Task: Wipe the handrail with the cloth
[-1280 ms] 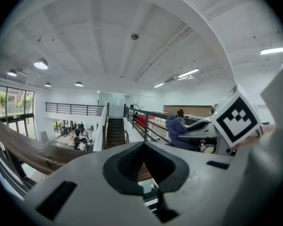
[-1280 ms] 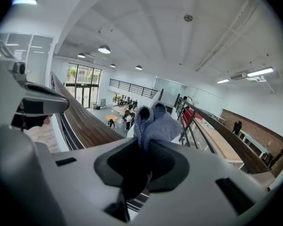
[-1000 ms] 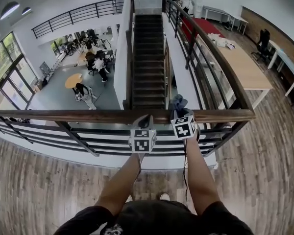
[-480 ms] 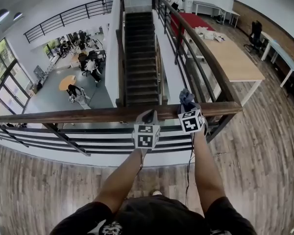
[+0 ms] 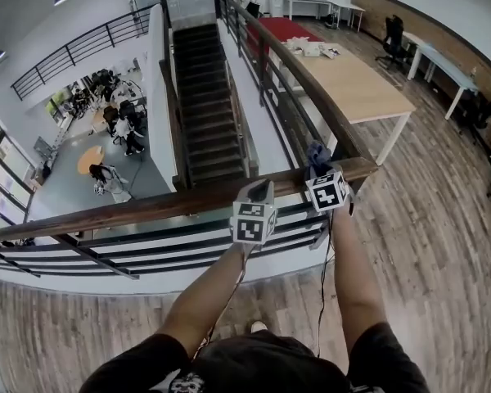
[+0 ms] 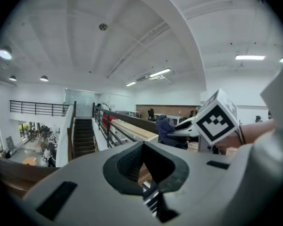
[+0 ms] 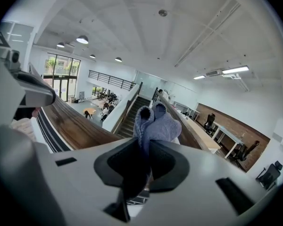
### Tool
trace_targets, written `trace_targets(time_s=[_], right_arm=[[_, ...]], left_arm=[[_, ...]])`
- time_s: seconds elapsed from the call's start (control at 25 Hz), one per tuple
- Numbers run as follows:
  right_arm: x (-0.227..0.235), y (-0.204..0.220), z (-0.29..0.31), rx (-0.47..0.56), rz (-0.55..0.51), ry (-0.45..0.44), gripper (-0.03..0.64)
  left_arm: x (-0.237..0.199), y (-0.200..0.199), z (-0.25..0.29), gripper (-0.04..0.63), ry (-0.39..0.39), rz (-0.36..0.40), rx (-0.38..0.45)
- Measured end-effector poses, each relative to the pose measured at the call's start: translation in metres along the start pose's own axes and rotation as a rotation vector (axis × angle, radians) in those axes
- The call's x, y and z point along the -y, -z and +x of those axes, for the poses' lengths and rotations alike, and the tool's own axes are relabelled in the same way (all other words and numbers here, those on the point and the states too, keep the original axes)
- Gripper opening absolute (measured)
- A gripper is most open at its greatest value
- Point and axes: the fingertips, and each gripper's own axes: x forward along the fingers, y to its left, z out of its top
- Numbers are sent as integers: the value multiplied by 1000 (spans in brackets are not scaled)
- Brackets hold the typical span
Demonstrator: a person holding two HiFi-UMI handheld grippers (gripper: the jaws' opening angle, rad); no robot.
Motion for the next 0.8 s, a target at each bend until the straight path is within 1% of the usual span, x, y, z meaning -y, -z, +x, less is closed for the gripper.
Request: trace_targets(time_s=[0.2,0.36,0.44,0.52,0.64,0.72,0.8], right_arm=[[57,18,5,-27,23,64,67],[103,33,11,-64,36,112,67],[119,41,12,-84,52,123,67],[130,47,12,-103,66,129,67],[141,51,11,-110,58,137,67],[141,50,11,-94,45,146,67],[140,48,8,-65,58,164,67]], left_arm=[[42,-7,37,3,75,7,-13],[71,-12,55,3,125,5,-3],[82,-15,59,3,141,12,2],[91,-17,61,3,156,24,6],[99,-17,60,3,174,30,15],[96,-13,56,3,174,29,20],[89,-8,50,3,164,26,24]])
